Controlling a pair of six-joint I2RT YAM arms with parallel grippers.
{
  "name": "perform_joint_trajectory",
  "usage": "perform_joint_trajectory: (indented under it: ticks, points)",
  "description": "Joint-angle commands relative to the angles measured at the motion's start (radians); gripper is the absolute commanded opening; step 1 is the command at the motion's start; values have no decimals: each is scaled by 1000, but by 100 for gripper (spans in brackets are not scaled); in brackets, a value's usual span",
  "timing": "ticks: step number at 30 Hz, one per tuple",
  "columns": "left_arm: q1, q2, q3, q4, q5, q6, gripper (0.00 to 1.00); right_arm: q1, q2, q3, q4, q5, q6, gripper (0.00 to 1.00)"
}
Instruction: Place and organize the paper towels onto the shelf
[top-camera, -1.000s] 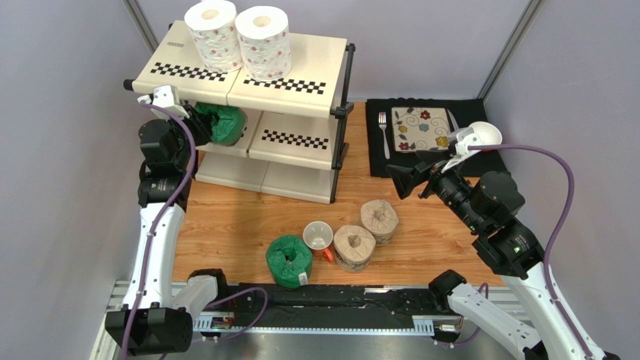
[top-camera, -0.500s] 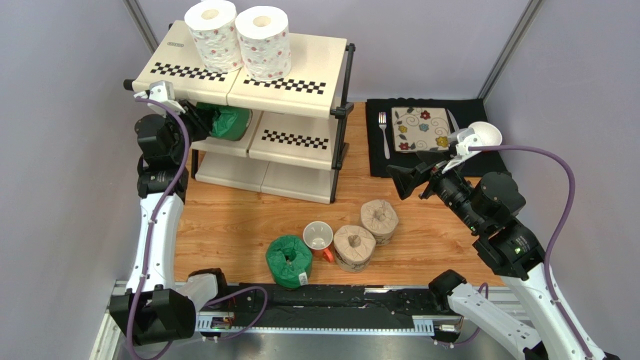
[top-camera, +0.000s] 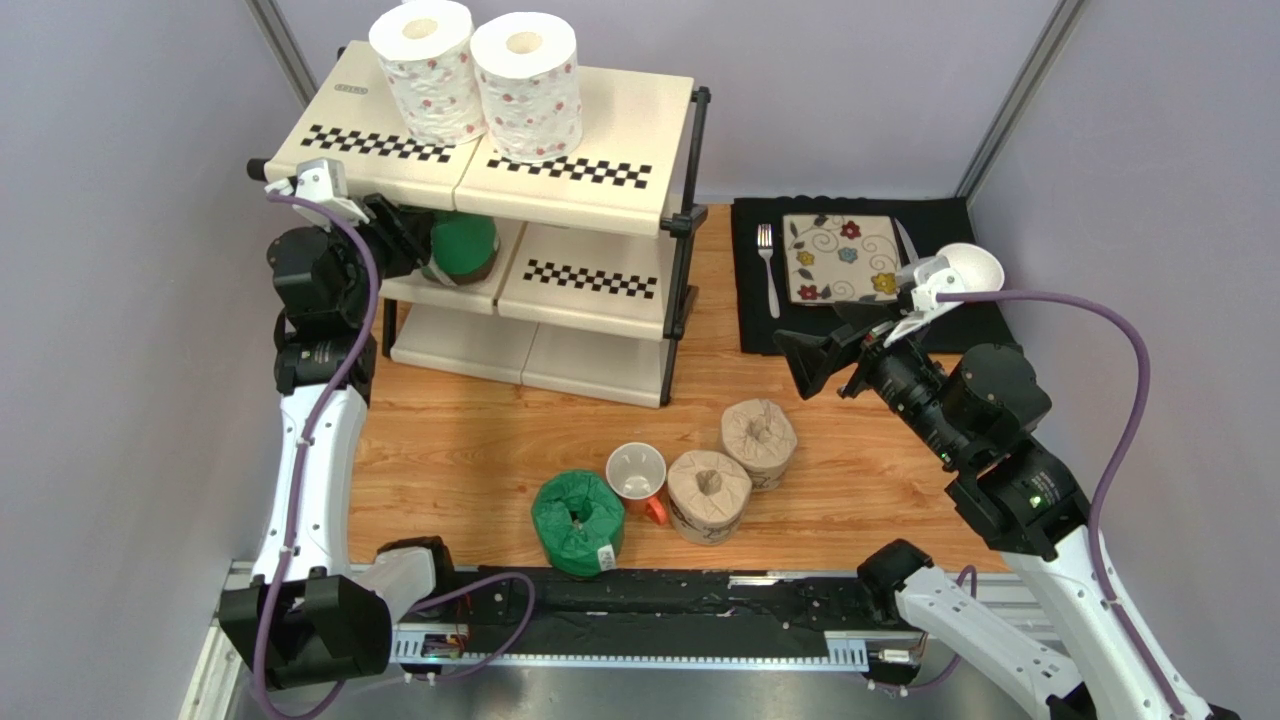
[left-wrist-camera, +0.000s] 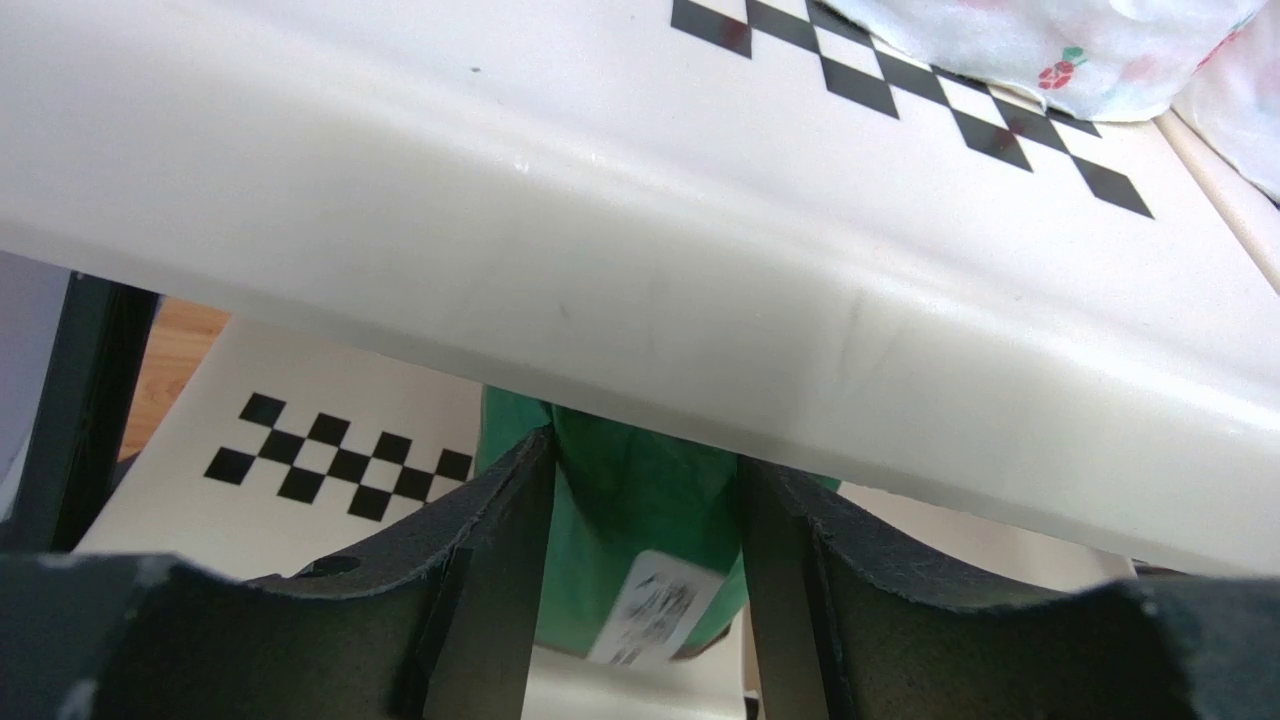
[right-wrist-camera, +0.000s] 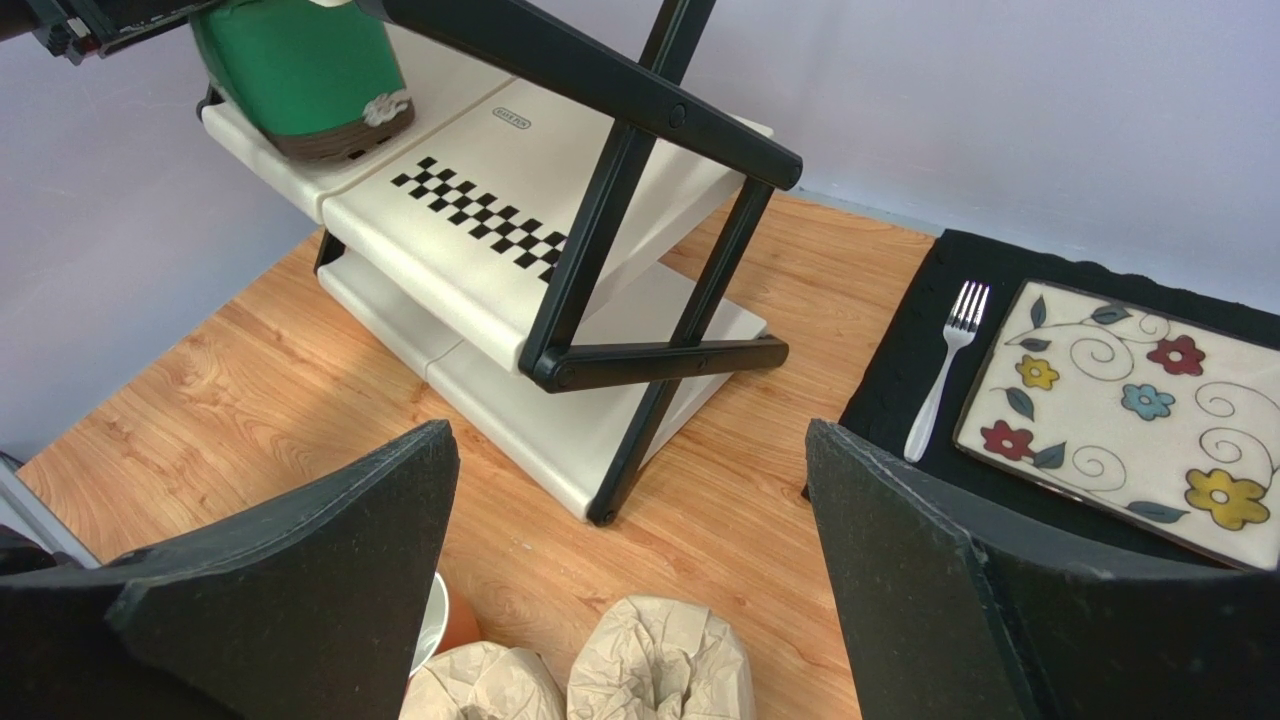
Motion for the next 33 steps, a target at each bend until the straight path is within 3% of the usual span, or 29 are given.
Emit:
perform_joint_trajectory:
  ticks: [1, 8, 11, 13, 19, 23, 30, 33]
  points:
    - [9, 3, -7, 72, 29, -10, 57, 3, -4, 16, 7, 9, -15, 91]
    - [9, -12, -14, 73, 34, -18, 70, 3, -11, 21, -3, 9, -19, 90]
    - [9, -45, -8, 58, 28, -16, 81, 3, -18, 19, -6, 9, -19, 91]
    - [9, -69, -17, 50, 15, -21, 97, 3, -23, 18, -6, 9, -19, 90]
    - [9, -186, -38, -2, -23, -13, 98, 1, -21, 16, -22, 6, -21, 91]
    - [9, -268, -99, -51, 34, -33, 99, 3, -17, 12, -26, 1, -19, 91]
    - [6, -430, -421, -57, 288, -102, 99, 3, 20, 2, -37, -17, -9, 90]
    - [-14, -534, -547, -82, 313, -131, 99, 3, 38, 1, -40, -13, -4, 89]
